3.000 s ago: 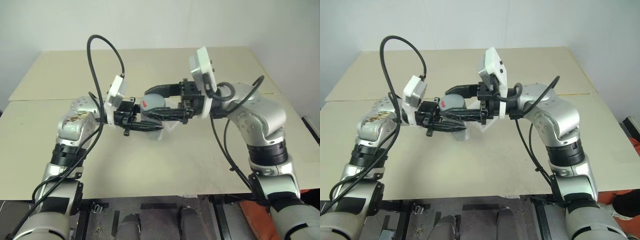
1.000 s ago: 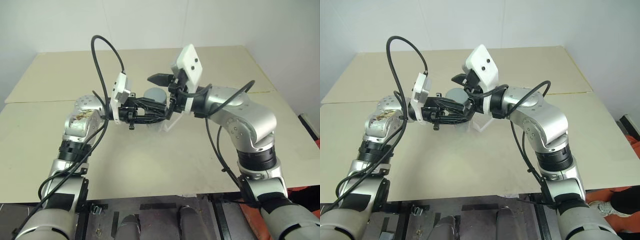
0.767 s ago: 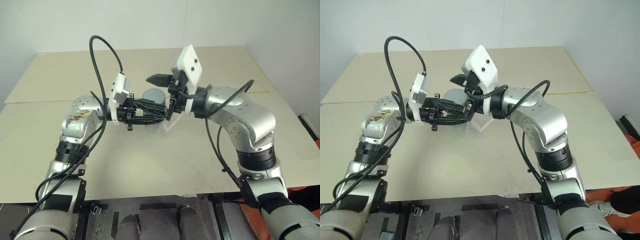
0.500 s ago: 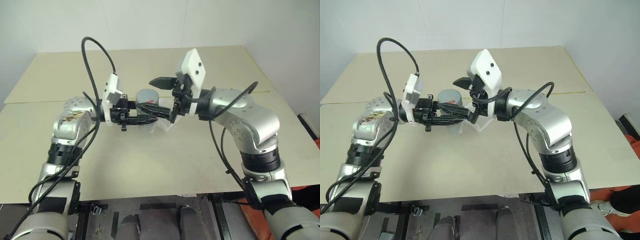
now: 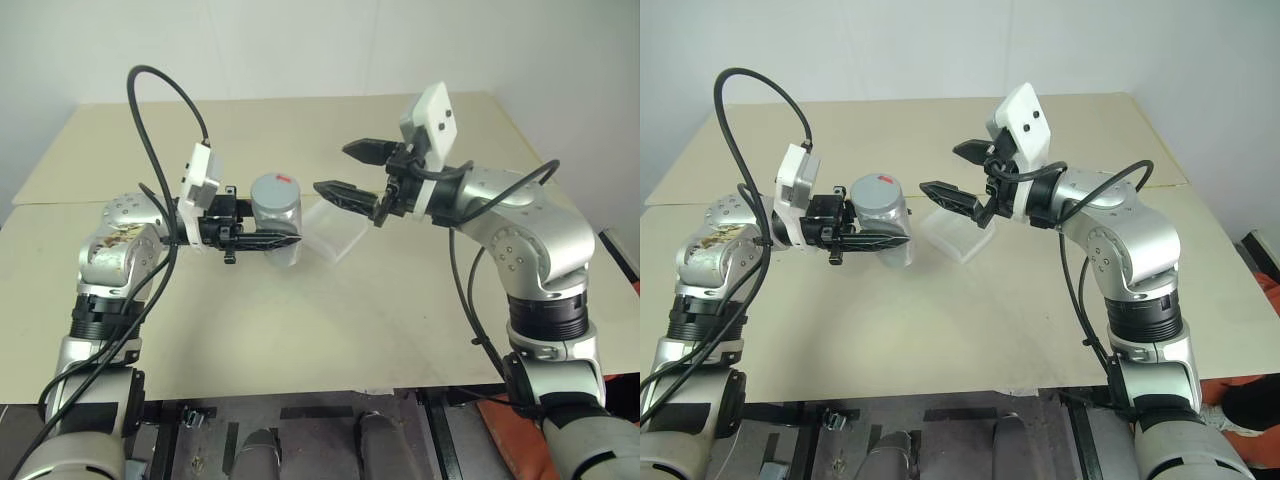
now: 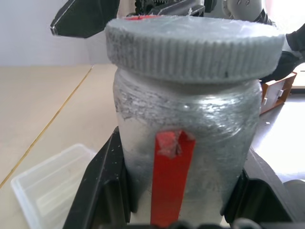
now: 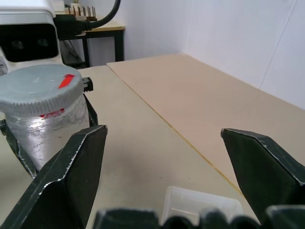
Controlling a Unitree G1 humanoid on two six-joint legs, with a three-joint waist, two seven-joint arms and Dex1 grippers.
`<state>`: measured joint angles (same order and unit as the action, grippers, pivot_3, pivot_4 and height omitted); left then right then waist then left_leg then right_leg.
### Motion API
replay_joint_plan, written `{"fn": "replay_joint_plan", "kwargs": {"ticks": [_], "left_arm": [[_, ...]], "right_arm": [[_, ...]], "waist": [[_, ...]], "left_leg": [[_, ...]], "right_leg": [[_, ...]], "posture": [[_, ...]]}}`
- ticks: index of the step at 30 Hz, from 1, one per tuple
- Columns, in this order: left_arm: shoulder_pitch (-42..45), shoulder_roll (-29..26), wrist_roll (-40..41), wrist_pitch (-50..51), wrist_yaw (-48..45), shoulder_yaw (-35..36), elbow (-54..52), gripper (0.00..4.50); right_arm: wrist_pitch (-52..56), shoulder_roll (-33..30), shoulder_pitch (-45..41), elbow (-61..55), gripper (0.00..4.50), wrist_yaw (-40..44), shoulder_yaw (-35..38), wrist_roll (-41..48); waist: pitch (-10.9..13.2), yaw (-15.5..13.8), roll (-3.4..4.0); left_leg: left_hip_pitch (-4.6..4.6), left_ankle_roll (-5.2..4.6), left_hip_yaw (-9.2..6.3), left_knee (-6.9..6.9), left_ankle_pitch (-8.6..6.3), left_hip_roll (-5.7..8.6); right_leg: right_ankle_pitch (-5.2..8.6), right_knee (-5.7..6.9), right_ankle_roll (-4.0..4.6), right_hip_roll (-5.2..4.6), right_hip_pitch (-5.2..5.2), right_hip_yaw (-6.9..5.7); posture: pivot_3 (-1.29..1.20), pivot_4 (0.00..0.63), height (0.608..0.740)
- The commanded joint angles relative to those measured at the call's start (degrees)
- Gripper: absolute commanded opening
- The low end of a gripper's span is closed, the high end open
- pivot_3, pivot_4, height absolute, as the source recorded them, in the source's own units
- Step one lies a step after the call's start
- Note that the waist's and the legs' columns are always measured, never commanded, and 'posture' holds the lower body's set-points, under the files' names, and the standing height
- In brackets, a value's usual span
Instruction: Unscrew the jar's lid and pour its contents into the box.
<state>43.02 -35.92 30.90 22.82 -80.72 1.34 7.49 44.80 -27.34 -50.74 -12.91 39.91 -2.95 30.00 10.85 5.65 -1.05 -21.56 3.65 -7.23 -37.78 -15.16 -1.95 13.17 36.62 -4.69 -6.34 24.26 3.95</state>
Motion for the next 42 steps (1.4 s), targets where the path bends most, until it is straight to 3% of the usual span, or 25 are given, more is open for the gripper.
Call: {"fn": "replay_joint_plan", "kwargs": {"ticks": [1,7,12,20,28,42], "left_arm": [[-0.1,-0.6,1.3,0.3,0.4,1.2,-2.0,1.94],[1.3,2.0,-0.3,-1.7,2.6,0.3,1.7,1.94],[3.0,4.6,-2.0,-3.3,3.6,-0.9,4.8,1.94],[4.5,6.2,-1.8,-4.1,2.6,-1.5,5.4,1.94],[3.3,5.5,-1.3,-3.8,2.5,-1.2,3.7,1.94],[1.1,2.7,0.0,-2.6,3.1,0.5,1.2,1.94]], "right_arm": [[-2.1,-0.9,-0.2,-1.7,4.47,0.9,1.4,0.0],[0.3,-3.2,0.0,-7.0,4.47,4.5,2.7,4.9],[2.1,-1.2,-0.9,-10.0,4.47,2.2,2.0,7.4],[0.3,5.0,-3.2,-6.8,4.47,-3.0,-4.6,1.8],[0.3,8.0,-4.7,-3.4,4.47,-4.5,-5.0,-0.9],[0.4,3.2,-2.8,-3.5,4.47,-2.0,-1.3,-0.3]], "waist": [[0.0,0.0,0.0],[0.0,-0.2,0.0],[0.0,-0.2,0.0],[0.0,0.0,0.0],[0.0,-0.1,0.0],[0.0,-0.1,0.0]], "left_leg": [[0.01,0.0,0.0,0.01,0.0,-0.01],[-0.01,-0.01,-0.02,0.01,0.0,0.0],[0.0,-0.01,-0.02,-0.01,0.0,0.0],[0.02,0.0,-0.02,0.0,0.0,0.0],[0.0,0.01,-0.03,0.0,0.0,0.0],[0.01,0.0,-0.03,0.01,0.0,0.0]], "right_leg": [[0.0,0.01,0.0,0.0,0.01,0.0],[0.01,-0.01,0.0,0.01,0.0,-0.01],[0.0,-0.01,0.0,0.0,-0.03,-0.01],[0.0,0.03,0.01,0.01,-0.01,0.0],[0.0,0.01,0.01,0.01,0.01,-0.01],[0.01,0.01,0.0,0.01,0.0,-0.01]], "posture": [[0.0,0.15,0.74],[0.0,0.15,0.74],[0.0,0.15,0.74],[0.0,0.15,0.74],[0.0,0.15,0.74],[0.0,0.15,0.74]]}}
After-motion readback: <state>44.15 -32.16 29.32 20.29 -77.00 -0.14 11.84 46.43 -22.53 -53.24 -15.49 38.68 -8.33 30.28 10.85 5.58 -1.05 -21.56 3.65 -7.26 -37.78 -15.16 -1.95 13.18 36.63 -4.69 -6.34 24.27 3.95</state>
